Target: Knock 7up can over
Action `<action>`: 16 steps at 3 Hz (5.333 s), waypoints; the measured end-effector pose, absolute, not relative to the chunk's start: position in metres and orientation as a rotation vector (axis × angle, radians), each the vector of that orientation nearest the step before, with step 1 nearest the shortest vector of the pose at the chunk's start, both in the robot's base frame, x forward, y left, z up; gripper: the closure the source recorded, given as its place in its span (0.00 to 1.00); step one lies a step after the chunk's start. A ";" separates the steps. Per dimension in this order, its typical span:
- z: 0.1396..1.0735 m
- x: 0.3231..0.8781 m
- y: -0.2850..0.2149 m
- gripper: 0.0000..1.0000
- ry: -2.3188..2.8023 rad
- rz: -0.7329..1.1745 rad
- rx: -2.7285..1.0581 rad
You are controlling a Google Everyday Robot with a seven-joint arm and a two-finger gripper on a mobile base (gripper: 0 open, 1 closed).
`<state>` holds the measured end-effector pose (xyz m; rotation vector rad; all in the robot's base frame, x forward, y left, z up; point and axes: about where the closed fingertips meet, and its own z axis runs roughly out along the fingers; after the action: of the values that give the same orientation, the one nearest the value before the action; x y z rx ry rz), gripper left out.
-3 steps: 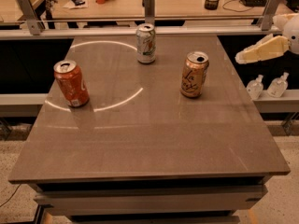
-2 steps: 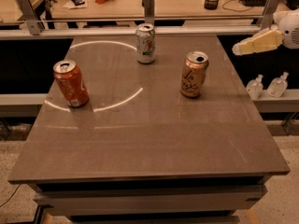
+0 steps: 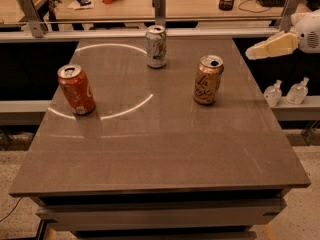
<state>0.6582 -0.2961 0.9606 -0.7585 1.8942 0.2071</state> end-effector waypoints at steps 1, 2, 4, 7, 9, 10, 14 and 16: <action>0.959 0.678 -0.268 0.00 1.855 0.248 -0.769; 0.957 0.697 -0.235 0.00 1.815 0.315 -0.780; 0.932 0.723 -0.168 0.00 1.760 0.562 -0.781; 0.905 0.774 -0.080 0.00 1.562 0.732 -0.872; 0.889 0.772 -0.045 0.00 1.582 0.779 -0.925; 0.882 0.768 -0.035 0.00 1.579 0.803 -0.933; 0.870 0.772 -0.002 0.18 1.495 0.820 -0.925; 0.868 0.772 -0.001 0.64 1.457 0.838 -0.937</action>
Offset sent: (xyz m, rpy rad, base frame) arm 0.0629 0.0982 -0.0025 0.1405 -0.0538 0.1325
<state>0.7724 -0.0006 0.8685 -0.9366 1.4569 0.8381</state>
